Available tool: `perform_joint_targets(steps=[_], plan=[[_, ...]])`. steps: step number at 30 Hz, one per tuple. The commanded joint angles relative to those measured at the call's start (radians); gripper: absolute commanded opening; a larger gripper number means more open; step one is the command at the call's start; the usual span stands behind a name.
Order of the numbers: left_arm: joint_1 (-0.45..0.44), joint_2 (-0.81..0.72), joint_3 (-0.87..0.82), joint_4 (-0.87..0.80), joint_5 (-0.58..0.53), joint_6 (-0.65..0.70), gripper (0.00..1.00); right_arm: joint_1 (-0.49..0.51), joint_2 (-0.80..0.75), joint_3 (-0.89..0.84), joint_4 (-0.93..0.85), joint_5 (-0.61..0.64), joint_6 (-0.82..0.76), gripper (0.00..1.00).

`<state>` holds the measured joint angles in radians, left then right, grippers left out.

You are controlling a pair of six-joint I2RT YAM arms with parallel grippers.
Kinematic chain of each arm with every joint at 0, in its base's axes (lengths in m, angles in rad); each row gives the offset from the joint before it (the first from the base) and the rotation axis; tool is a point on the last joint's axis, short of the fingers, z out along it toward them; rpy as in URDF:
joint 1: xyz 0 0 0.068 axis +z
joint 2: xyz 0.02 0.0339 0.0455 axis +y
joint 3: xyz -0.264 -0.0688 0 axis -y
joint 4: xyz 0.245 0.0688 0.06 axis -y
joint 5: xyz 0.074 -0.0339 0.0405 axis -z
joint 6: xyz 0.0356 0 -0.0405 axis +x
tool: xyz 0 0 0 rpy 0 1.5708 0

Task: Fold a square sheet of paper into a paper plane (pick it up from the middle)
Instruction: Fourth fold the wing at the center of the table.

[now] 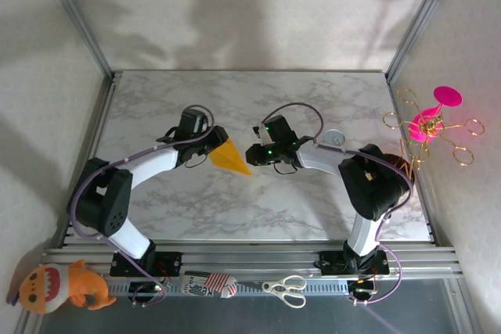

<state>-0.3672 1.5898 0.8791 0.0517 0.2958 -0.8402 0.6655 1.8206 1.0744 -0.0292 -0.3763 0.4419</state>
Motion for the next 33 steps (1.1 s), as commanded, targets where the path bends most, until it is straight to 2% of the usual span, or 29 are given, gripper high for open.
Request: perform_joint_targets(steps=[1,14,24,33], plan=[[0.022,-0.008,-0.076,0.072,0.004,-0.127,0.44,0.024,0.074,0.071,-0.019,0.040,0.012,0.14],[0.025,0.113,-0.061,0.128,0.078,-0.187,0.45,0.023,0.178,0.089,-0.063,0.062,0.082,0.14],[0.025,0.168,-0.038,0.126,0.105,-0.196,0.37,0.023,0.194,0.057,-0.083,0.061,0.153,0.12],[0.025,0.189,-0.023,0.095,0.117,-0.181,0.38,0.024,0.128,0.019,-0.024,-0.068,0.239,0.14]])
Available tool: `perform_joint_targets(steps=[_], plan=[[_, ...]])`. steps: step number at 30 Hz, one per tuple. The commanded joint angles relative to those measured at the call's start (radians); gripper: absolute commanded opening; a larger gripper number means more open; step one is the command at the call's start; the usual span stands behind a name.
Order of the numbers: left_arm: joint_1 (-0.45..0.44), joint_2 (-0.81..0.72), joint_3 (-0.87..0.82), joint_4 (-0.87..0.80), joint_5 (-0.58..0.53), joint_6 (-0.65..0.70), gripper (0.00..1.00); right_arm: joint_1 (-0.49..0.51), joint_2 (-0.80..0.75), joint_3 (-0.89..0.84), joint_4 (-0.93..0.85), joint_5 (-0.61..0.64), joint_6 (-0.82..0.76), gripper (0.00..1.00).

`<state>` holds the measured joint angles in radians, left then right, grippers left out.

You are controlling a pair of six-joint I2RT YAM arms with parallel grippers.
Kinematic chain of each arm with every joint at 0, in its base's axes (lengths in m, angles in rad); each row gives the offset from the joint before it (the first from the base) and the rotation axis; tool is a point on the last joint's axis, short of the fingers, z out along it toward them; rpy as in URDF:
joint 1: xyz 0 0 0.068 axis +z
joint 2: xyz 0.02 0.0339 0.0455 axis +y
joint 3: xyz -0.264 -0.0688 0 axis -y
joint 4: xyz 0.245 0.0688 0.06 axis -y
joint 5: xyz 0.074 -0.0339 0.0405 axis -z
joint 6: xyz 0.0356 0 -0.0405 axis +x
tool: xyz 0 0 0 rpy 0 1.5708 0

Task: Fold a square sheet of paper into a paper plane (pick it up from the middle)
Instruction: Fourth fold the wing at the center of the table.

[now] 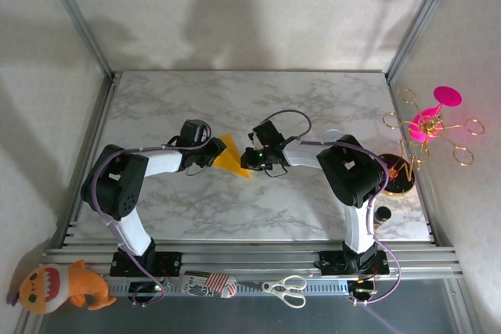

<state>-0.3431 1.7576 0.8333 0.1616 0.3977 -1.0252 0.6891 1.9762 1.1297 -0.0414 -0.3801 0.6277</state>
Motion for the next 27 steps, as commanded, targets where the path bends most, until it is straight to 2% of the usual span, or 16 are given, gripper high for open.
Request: perform_joint_targets(steps=[1,5,11,16,24,27], plan=[[0.001,0.027,0.021,-0.017,0.023,0.008,0.38,0.000,-0.035,-0.047,0.005,-0.086,0.068,0.15],[-0.001,0.041,0.023,-0.023,0.048,0.025,0.37,0.000,-0.060,-0.064,0.044,-0.150,0.099,0.15],[-0.003,0.023,0.024,-0.027,0.078,0.060,0.37,-0.011,-0.107,-0.038,0.038,-0.010,0.029,0.17],[-0.005,-0.013,0.008,-0.042,0.066,0.076,0.39,-0.011,-0.057,0.031,0.003,0.068,-0.044,0.22],[-0.002,-0.001,0.001,-0.034,0.063,0.081,0.38,-0.021,0.048,0.138,0.032,0.045,-0.086,0.28],[-0.001,0.003,0.001,-0.040,0.056,0.087,0.34,-0.028,0.076,0.158,0.036,0.028,-0.094,0.28]])
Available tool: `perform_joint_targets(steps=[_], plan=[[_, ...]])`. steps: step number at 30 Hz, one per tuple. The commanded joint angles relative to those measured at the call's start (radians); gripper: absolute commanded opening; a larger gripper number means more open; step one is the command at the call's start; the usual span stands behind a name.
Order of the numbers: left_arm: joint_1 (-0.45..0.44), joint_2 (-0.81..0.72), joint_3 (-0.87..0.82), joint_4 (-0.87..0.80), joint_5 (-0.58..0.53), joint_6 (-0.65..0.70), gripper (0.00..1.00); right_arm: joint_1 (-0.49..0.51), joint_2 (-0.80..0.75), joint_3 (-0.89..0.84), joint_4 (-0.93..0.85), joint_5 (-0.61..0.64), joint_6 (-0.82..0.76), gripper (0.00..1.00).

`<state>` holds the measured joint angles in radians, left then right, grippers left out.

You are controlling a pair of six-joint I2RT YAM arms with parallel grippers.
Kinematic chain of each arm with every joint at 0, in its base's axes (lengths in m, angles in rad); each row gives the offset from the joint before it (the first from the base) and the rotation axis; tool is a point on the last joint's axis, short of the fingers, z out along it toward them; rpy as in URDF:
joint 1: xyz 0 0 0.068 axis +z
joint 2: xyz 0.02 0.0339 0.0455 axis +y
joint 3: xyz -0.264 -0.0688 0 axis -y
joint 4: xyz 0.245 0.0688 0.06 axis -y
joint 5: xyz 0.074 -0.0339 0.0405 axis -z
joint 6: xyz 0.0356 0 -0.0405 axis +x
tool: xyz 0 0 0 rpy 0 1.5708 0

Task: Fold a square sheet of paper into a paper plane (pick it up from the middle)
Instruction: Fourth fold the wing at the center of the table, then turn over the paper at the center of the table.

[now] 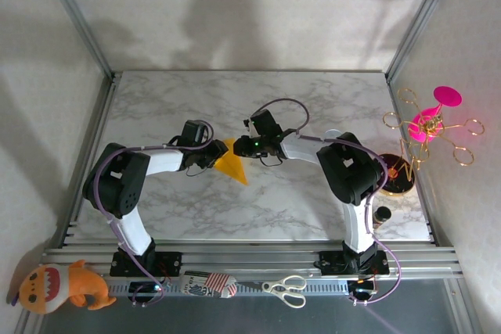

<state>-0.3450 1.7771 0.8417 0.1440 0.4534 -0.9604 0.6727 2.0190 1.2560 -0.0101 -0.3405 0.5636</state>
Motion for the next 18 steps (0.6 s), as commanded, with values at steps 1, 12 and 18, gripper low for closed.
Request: perform_joint_targets(steps=[1,12,18], plan=[[0.001,-0.015,-0.009,-0.023,0.001,0.023,0.33,-0.013,0.038,0.034,0.010,-0.020,-0.031,0.27],[0.003,0.001,-0.012,-0.024,-0.001,0.029,0.26,-0.015,0.078,0.037,0.047,-0.130,-0.035,0.20],[0.004,-0.001,-0.009,-0.026,0.000,0.032,0.25,-0.016,0.090,0.042,0.062,-0.175,-0.027,0.15]])
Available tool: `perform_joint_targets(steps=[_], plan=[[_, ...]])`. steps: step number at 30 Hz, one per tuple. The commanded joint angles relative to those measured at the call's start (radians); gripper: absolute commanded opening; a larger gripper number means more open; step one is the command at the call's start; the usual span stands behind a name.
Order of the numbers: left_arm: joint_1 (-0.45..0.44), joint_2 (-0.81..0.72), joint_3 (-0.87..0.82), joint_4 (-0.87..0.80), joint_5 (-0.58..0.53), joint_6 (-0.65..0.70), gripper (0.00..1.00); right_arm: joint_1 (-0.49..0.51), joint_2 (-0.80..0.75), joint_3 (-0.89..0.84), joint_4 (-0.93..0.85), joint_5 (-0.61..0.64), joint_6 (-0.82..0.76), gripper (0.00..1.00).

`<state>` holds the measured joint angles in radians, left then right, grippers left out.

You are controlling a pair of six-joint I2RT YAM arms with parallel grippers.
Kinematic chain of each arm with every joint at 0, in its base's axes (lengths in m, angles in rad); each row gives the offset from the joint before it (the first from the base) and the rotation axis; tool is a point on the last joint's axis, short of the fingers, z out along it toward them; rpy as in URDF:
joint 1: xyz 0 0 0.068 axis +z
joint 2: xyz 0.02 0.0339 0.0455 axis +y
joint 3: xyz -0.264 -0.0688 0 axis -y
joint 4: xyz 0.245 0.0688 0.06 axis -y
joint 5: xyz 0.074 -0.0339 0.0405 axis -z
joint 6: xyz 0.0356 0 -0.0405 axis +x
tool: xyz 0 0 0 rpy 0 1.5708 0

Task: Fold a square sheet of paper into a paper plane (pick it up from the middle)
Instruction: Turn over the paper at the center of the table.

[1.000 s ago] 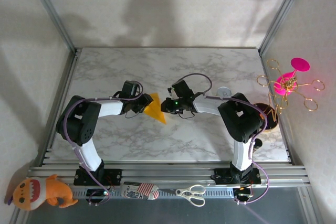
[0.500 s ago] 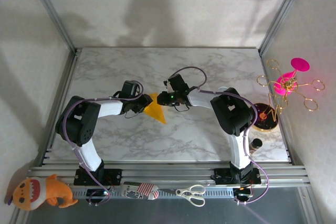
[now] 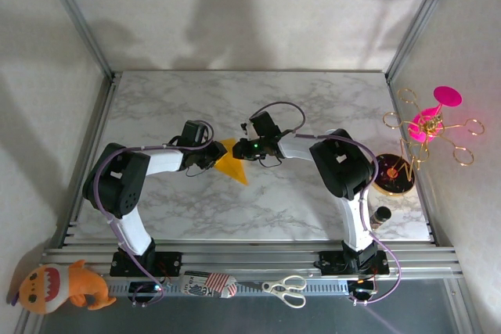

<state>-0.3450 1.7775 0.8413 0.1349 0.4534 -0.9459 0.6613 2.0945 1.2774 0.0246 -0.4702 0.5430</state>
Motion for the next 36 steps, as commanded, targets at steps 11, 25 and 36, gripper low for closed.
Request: perform_joint_targets(steps=[11,25,36], plan=[[0.073,-0.244,-0.116,0.169,0.082,-0.008,0.43,-0.059,-0.173,-0.149,0.331,-0.156,0.148,0.02],[0.061,-0.255,-0.290,0.889,0.319,-0.256,0.65,-0.086,-0.282,-0.235,0.625,-0.340,0.447,0.03],[0.061,-0.236,-0.301,0.997,0.335,-0.267,0.43,-0.090,-0.281,-0.263,0.733,-0.383,0.555,0.04]])
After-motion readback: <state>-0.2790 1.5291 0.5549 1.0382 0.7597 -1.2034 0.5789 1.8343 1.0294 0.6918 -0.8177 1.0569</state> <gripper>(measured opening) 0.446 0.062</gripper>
